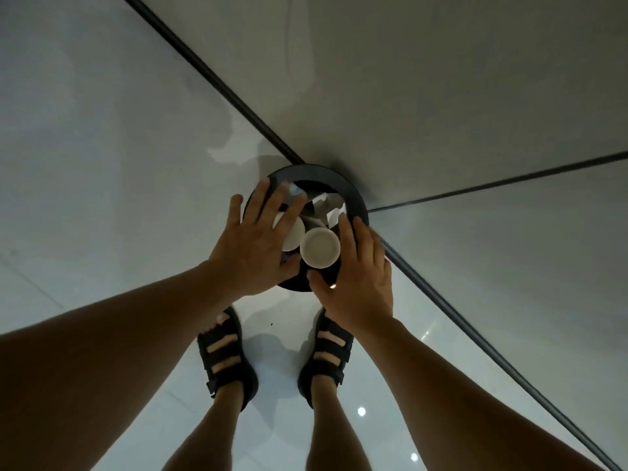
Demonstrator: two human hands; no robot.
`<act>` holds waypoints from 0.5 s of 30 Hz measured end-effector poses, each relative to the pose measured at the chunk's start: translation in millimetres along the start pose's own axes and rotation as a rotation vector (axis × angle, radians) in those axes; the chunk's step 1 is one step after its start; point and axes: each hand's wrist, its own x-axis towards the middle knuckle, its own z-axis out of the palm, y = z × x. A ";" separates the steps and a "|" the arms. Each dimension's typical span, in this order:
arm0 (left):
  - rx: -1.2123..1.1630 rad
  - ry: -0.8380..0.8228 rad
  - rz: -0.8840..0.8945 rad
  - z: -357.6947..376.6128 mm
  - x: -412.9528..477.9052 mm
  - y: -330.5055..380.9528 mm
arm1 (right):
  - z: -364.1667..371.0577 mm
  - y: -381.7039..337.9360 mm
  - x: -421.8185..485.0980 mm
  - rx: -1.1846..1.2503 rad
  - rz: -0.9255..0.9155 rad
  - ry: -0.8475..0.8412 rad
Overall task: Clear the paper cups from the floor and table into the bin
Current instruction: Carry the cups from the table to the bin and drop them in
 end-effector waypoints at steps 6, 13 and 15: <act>-0.020 -0.007 -0.022 -118.4 -40.2 34.0 | -108.5 -21.4 -48.3 -0.013 0.182 -0.066; 0.018 -0.030 0.051 -256.2 -90.7 109.2 | -232.3 -53.5 -143.9 0.096 0.391 -0.004; 0.034 -0.027 0.086 -286.9 -107.3 133.6 | -258.3 -54.1 -179.1 0.129 0.429 0.021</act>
